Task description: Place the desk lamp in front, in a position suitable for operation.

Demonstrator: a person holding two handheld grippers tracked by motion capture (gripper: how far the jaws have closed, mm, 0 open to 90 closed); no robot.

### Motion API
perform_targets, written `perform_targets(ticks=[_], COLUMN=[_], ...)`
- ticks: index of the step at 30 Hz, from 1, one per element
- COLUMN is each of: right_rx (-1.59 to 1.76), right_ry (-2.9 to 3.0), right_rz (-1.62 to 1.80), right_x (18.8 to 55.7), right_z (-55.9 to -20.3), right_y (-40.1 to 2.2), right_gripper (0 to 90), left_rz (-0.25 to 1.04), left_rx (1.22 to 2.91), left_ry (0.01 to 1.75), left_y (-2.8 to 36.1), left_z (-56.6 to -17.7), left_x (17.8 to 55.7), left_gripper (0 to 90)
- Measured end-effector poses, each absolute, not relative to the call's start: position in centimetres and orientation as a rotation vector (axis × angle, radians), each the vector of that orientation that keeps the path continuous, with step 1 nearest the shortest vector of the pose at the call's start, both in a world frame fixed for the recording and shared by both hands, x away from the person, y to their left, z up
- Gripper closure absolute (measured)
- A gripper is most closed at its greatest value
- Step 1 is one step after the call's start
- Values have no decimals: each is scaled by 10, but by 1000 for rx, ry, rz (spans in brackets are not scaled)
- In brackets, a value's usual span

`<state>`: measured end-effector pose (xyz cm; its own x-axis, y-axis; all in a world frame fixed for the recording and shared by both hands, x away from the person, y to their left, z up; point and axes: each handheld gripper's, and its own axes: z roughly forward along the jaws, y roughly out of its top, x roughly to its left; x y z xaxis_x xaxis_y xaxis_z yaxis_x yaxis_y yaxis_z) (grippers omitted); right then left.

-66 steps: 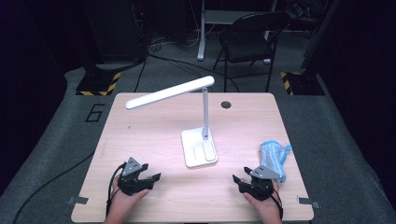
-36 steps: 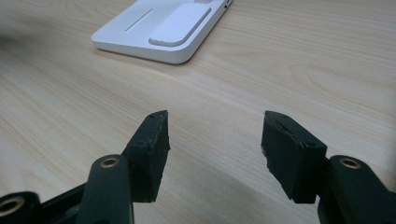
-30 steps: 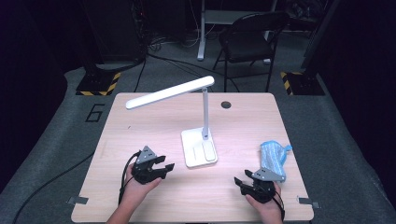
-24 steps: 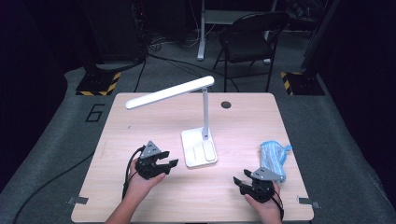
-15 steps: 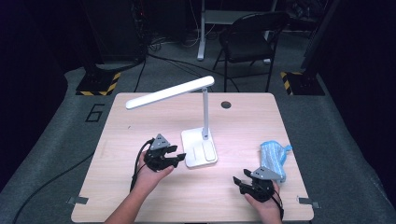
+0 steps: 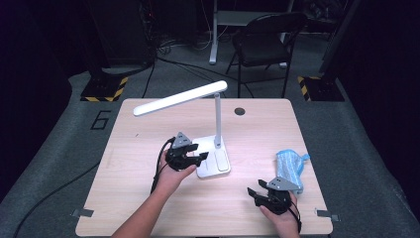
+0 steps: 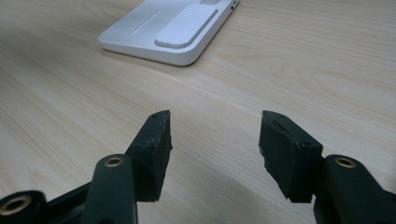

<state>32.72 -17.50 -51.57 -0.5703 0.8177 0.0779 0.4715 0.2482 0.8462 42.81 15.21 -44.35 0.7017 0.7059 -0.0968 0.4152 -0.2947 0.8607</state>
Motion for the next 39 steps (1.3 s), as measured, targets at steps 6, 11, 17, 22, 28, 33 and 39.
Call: perform_targets(ticks=[6, 11, 17, 22, 28, 33, 39], right_rx=[1175, 1172, 1172, 1175, 1157, 1169, 1177], right_ry=[2156, 2157, 2161, 2159, 2170, 2163, 2156], right_rz=[1248, 1244, 1246, 1253, 1250, 1241, 1248], right_x=[328, 328, 328, 328, 328, 329, 329], right_z=[-517, -516, -516, -516, -517, -518, -518], right_y=[-175, -176, -176, -175, -175, -174, -176], right_gripper=[432, 431, 430, 428, 422, 420, 420], left_rz=[375, 391, 417, 443, 454, 452, 445], left_rx=[1912, 1946, 1952, 1922, 1929, 1894, 1898], left_ry=[888, 882, 861, 882, 917, 922, 939], left_y=[141, 129, 119, 112, 106, 100, 96], left_z=[-448, -452, -440, -437, -442, -445, -448], left_x=[440, 447, 451, 456, 469, 475, 486], left_gripper=[465, 464, 447, 428, 430, 439, 444])
